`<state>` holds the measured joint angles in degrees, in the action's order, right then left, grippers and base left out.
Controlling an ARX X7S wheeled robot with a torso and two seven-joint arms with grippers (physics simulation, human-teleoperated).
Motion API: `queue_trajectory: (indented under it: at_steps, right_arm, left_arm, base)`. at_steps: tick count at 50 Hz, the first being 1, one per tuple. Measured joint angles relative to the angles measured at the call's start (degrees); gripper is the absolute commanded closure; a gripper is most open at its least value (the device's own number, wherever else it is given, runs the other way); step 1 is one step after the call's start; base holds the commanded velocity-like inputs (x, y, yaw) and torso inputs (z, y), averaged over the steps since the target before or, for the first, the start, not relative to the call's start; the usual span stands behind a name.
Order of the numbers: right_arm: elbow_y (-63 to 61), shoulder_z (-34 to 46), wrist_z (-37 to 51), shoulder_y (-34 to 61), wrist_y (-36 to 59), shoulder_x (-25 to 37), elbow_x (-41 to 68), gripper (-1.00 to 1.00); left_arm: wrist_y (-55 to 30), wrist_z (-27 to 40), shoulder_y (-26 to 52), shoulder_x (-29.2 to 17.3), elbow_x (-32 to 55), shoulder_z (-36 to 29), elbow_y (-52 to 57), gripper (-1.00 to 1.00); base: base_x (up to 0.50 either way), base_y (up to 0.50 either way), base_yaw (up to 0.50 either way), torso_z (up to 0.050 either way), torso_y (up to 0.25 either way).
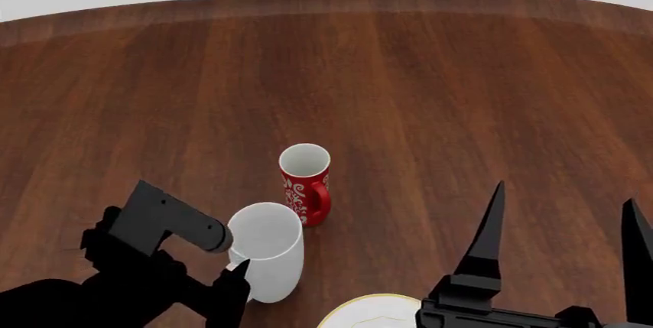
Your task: Put the white mug on the plate.
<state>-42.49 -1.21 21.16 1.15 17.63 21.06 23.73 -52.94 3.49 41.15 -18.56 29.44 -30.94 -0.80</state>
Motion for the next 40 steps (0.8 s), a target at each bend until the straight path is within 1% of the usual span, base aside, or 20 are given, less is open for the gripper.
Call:
queue_trajectory:
  at_steps: [40]
  right_arm:
    - [1.5,-0.2,0.1,-1.5,-2.3,0.0,0.5,-1.00]
  left_arm:
    - [5.0,-4.2,4.6,3.3,-3.4,-5.1,-14.1,-1.00]
  base:
    - [0.00,0.00,0.00,0.000,0.000]
